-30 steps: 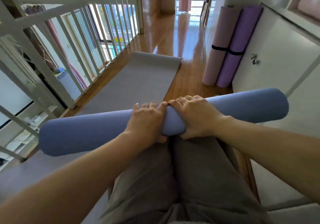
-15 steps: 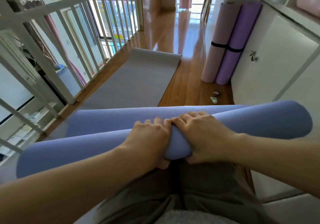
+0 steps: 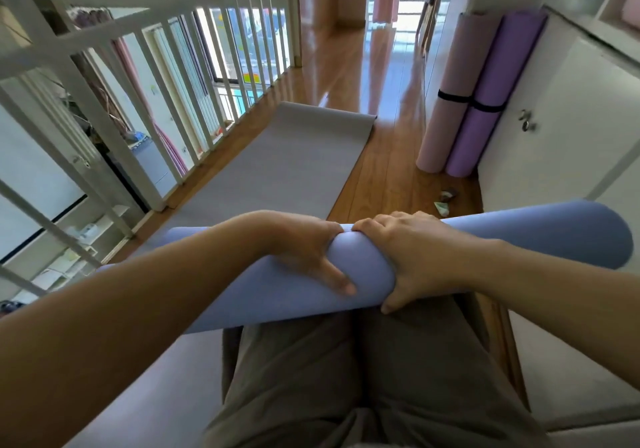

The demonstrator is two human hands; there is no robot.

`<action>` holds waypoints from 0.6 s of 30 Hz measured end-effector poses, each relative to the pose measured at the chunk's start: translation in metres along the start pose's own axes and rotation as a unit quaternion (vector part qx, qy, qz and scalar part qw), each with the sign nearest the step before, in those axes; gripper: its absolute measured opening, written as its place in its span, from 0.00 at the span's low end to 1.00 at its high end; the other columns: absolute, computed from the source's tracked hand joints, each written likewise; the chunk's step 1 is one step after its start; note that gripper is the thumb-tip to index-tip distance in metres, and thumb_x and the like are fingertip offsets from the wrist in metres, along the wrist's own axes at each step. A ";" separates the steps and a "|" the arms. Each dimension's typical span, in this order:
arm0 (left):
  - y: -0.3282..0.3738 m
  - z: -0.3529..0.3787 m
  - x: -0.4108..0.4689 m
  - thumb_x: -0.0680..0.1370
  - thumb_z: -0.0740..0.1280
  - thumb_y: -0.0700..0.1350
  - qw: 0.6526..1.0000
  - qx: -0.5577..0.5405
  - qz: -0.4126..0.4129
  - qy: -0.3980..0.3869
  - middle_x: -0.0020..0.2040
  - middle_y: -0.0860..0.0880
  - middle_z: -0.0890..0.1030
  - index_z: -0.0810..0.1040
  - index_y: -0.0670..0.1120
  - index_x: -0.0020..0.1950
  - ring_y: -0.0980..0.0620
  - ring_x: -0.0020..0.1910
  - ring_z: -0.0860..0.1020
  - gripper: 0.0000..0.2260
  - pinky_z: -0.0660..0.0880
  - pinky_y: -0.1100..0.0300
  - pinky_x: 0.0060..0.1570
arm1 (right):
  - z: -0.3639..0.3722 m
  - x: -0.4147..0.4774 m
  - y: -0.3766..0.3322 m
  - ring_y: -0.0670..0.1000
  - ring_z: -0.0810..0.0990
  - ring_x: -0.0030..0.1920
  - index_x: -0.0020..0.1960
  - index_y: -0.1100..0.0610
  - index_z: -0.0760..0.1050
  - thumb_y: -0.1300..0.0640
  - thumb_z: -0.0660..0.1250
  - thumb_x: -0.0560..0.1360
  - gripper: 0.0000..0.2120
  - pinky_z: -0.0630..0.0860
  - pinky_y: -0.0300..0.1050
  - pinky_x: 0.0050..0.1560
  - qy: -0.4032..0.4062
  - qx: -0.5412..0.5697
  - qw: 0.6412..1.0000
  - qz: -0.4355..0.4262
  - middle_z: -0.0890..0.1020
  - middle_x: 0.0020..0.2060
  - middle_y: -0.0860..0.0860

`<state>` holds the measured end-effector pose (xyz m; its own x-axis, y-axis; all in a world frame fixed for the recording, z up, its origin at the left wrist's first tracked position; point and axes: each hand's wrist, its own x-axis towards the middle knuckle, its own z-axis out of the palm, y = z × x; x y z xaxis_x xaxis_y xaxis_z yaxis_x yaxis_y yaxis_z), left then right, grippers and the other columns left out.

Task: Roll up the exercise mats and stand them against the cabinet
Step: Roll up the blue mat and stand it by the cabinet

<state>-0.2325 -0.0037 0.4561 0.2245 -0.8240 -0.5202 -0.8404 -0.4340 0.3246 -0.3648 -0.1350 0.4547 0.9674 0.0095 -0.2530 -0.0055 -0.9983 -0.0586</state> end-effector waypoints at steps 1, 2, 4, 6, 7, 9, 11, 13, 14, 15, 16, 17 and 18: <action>0.000 0.004 -0.001 0.68 0.71 0.66 0.999 0.022 -0.020 0.033 0.68 0.51 0.71 0.60 0.54 0.74 0.50 0.62 0.72 0.40 0.70 0.51 0.64 | -0.004 0.005 0.003 0.47 0.72 0.61 0.72 0.46 0.58 0.35 0.75 0.62 0.46 0.72 0.47 0.62 -0.016 0.015 1.000 -0.002 0.72 0.64 0.44; 0.001 0.010 -0.004 0.68 0.70 0.67 0.994 0.066 -0.037 0.084 0.67 0.50 0.71 0.59 0.54 0.74 0.50 0.62 0.72 0.40 0.71 0.52 0.63 | -0.008 0.010 0.006 0.47 0.73 0.60 0.72 0.46 0.60 0.36 0.76 0.61 0.45 0.73 0.47 0.61 -0.032 0.031 0.999 -0.002 0.73 0.63 0.44; 0.009 0.029 -0.011 0.68 0.68 0.68 0.968 0.178 -0.049 0.168 0.69 0.49 0.69 0.54 0.52 0.76 0.48 0.64 0.71 0.44 0.69 0.51 0.63 | -0.014 0.020 0.013 0.47 0.74 0.59 0.70 0.46 0.62 0.38 0.78 0.60 0.44 0.73 0.47 0.61 -0.062 0.056 0.996 0.001 0.75 0.61 0.44; 0.009 0.041 -0.014 0.67 0.69 0.69 0.953 0.209 -0.037 0.217 0.69 0.48 0.69 0.53 0.51 0.75 0.47 0.64 0.71 0.45 0.69 0.50 0.64 | -0.017 0.024 0.014 0.47 0.74 0.59 0.69 0.46 0.62 0.38 0.78 0.60 0.44 0.72 0.47 0.62 -0.086 0.055 0.995 0.004 0.75 0.61 0.45; 0.004 0.041 -0.012 0.67 0.69 0.69 0.952 0.202 -0.033 0.229 0.68 0.48 0.70 0.54 0.52 0.74 0.47 0.62 0.73 0.44 0.69 0.51 0.63 | -0.016 0.024 0.014 0.48 0.74 0.59 0.70 0.46 0.62 0.37 0.77 0.60 0.44 0.72 0.48 0.62 -0.080 0.042 0.996 0.009 0.74 0.61 0.45; -0.006 0.032 -0.007 0.64 0.70 0.69 0.959 0.164 -0.019 0.232 0.64 0.50 0.73 0.57 0.53 0.73 0.48 0.59 0.74 0.43 0.72 0.51 0.60 | -0.009 0.018 0.011 0.49 0.73 0.61 0.72 0.46 0.59 0.32 0.74 0.60 0.47 0.70 0.52 0.64 -0.007 -0.028 0.999 0.020 0.73 0.63 0.46; -0.013 0.021 -0.005 0.64 0.72 0.68 0.973 0.119 -0.020 0.198 0.64 0.51 0.73 0.59 0.54 0.73 0.49 0.60 0.74 0.44 0.72 0.52 0.60 | 0.009 0.012 0.008 0.53 0.74 0.61 0.73 0.49 0.59 0.30 0.72 0.60 0.49 0.70 0.55 0.64 0.101 -0.086 0.991 0.005 0.73 0.65 0.49; -0.018 0.012 0.003 0.63 0.73 0.67 0.983 0.096 -0.012 0.153 0.64 0.52 0.73 0.60 0.55 0.73 0.50 0.60 0.74 0.43 0.72 0.55 0.59 | 0.022 0.012 0.007 0.55 0.77 0.58 0.72 0.51 0.63 0.30 0.72 0.59 0.48 0.73 0.55 0.61 0.155 -0.056 0.986 -0.005 0.76 0.62 0.51; -0.020 0.006 0.008 0.63 0.73 0.66 0.988 0.080 -0.005 0.132 0.64 0.53 0.74 0.61 0.55 0.72 0.51 0.59 0.74 0.42 0.71 0.56 0.58 | 0.019 0.014 0.008 0.53 0.77 0.57 0.71 0.50 0.63 0.30 0.72 0.60 0.47 0.73 0.52 0.60 0.148 -0.037 0.988 0.000 0.77 0.62 0.50; -0.022 -0.001 0.012 0.64 0.74 0.65 0.993 0.056 -0.004 0.108 0.64 0.53 0.74 0.62 0.55 0.72 0.52 0.58 0.74 0.41 0.71 0.57 0.57 | 0.013 0.018 0.009 0.51 0.76 0.57 0.71 0.48 0.63 0.30 0.72 0.60 0.45 0.73 0.49 0.59 0.121 -0.022 0.992 0.009 0.76 0.61 0.48; -0.024 -0.006 0.016 0.65 0.75 0.64 0.996 0.031 -0.009 0.085 0.64 0.53 0.74 0.63 0.56 0.72 0.53 0.57 0.74 0.40 0.71 0.57 0.58 | 0.006 0.022 0.012 0.49 0.76 0.56 0.70 0.47 0.62 0.30 0.72 0.61 0.44 0.72 0.46 0.58 0.091 -0.018 0.996 0.013 0.76 0.61 0.47; -0.025 -0.011 0.019 0.65 0.75 0.63 0.997 0.011 -0.017 0.070 0.64 0.53 0.74 0.63 0.56 0.71 0.54 0.57 0.73 0.39 0.71 0.56 0.58 | -0.001 0.027 0.014 0.48 0.75 0.56 0.70 0.47 0.62 0.30 0.72 0.61 0.44 0.72 0.44 0.57 0.068 -0.018 0.997 0.010 0.76 0.60 0.46; -0.025 -0.014 0.019 0.65 0.75 0.63 0.997 -0.004 -0.023 0.070 0.65 0.53 0.74 0.63 0.57 0.72 0.54 0.57 0.73 0.39 0.70 0.56 0.58 | -0.007 0.031 0.018 0.48 0.75 0.56 0.70 0.47 0.62 0.31 0.73 0.61 0.44 0.74 0.45 0.57 0.050 -0.020 0.999 0.006 0.76 0.60 0.46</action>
<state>-0.2000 -0.0136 0.4485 0.3300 -0.8453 -0.4203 -0.8237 -0.4753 0.3093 -0.3330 -0.1526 0.4525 0.9879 -0.0072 -0.1549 -0.0098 -0.9998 -0.0163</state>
